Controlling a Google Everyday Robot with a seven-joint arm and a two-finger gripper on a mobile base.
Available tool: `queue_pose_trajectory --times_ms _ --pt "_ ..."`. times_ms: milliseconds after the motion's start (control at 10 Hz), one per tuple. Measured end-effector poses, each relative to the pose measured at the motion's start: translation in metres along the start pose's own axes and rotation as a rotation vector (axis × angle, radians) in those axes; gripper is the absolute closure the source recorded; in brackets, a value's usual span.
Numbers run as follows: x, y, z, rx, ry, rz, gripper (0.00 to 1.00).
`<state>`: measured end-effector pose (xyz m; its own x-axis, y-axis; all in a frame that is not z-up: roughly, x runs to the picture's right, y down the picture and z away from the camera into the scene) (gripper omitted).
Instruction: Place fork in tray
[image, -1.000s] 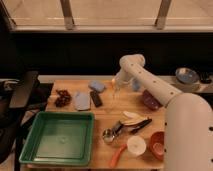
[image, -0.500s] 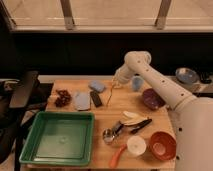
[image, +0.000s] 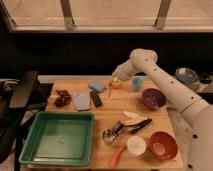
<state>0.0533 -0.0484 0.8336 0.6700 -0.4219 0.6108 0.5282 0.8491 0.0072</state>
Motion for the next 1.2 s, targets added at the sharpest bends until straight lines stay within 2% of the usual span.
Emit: queue_pose_trajectory --times_ms 200,400,500,800,1100,1200 --pt "-0.024 -0.014 -0.004 0.055 -0.04 -0.046 1.0" --pt "-0.046 -0.02 -0.001 0.081 -0.081 -0.085 1.0" --pt "-0.085 -0.019 0.002 0.106 -0.136 -0.152 1.0" --pt "-0.139 -0.012 -0.006 0.139 -0.156 -0.222 1.0" --pt "-0.19 -0.016 -0.021 0.177 -0.136 -0.294 1.0" --pt "-0.207 -0.019 -0.023 0.194 -0.141 -0.318 1.0"
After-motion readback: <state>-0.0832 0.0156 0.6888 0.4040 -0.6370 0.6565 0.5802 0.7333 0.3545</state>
